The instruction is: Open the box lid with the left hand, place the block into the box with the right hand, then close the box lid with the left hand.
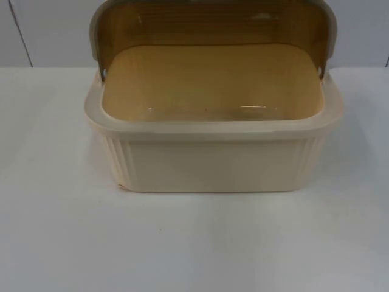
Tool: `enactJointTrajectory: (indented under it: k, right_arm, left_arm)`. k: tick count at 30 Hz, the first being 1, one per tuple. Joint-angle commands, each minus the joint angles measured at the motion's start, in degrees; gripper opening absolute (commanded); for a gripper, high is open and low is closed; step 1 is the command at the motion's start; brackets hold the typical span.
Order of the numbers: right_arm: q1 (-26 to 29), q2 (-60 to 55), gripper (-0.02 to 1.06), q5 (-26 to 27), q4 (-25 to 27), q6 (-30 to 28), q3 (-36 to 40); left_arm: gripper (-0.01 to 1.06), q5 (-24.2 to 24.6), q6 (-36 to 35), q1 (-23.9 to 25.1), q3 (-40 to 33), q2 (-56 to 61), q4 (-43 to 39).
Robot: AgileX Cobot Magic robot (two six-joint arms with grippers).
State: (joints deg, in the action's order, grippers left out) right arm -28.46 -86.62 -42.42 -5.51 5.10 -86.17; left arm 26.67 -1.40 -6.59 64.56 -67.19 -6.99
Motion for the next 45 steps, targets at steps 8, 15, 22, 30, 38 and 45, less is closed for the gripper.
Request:
enactJointTrajectory:
  k: [8, 15, 22, 30, 38, 45]
  right_arm:
    - [-8.3, 1.0, 0.0, 4.2, -0.5, 3.3, 9.7]
    - [-8.4, 1.0, 0.0, 25.6, -5.0, 3.5, 24.6]
    - [-6.2, -0.8, 0.0, 41.1, -7.9, 5.0, 31.7]
    - [-3.9, -9.5, 0.01, 47.3, -7.7, 4.9, 31.7]
    - [-3.9, -14.5, 0.35, 50.4, -7.7, 4.7, 31.3]
    - [-3.9, -14.6, 0.85, 51.4, -7.7, 4.7, 31.3]
  left_arm:
    - [1.03, 0.0, -0.1, -0.4, -0.3, 0.3, 0.2]
    - [1.03, 0.0, -0.1, -0.4, -0.3, 0.3, 0.0]
    - [1.03, -0.1, -0.1, -0.4, -0.3, 0.3, 0.0]
    - [1.03, -0.2, -0.1, -0.4, -0.3, 0.3, 0.0]
    - [1.03, 0.4, -0.1, -0.4, -0.3, 0.3, 0.0]
    - [1.03, 0.6, -0.1, -0.4, -0.3, 0.3, 0.0]
